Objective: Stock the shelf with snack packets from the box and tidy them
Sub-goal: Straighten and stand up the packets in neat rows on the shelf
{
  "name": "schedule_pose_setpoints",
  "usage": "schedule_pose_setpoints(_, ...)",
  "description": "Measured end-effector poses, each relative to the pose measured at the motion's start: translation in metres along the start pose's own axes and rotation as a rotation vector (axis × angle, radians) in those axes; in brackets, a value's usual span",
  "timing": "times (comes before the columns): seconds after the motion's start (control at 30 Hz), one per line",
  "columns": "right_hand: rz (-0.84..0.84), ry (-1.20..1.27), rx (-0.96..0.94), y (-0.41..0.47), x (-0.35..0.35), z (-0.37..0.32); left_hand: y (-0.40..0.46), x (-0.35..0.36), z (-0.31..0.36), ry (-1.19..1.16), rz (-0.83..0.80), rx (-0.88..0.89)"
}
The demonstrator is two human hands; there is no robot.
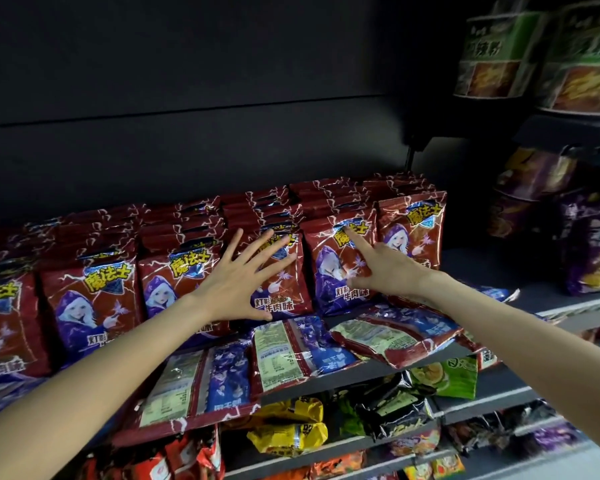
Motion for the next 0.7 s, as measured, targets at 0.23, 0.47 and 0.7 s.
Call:
schedule_pose_setpoints(0.23, 0.067, 0.028, -0.059, -0.021, -0.014, 0.019, -0.002, -0.041, 0.021, -0.192, 0.255, 0.03)
schedule_pose_setpoints(0.47, 0.216, 0.046, -0.276, -0.116, -0.03, 0.081, 0.012, -0.106, 0.105, -0.449, 0.168, 0.206)
schedule_pose_setpoints(0.7, 0.107, -0.041, -0.351, -0.135, -0.018, 0.133, 0.041, -0.088, 0.125, -0.367, -0.108, 0.035)
Point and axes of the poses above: each hand's wrist, its own y-axis towards the middle knuckle, its own x-axis out of the palm, z = x × y, the point moved 5 cm from there along y, towards the middle knuckle, and after that the axes turned 11 degrees about -z, right-handed, at the moved point
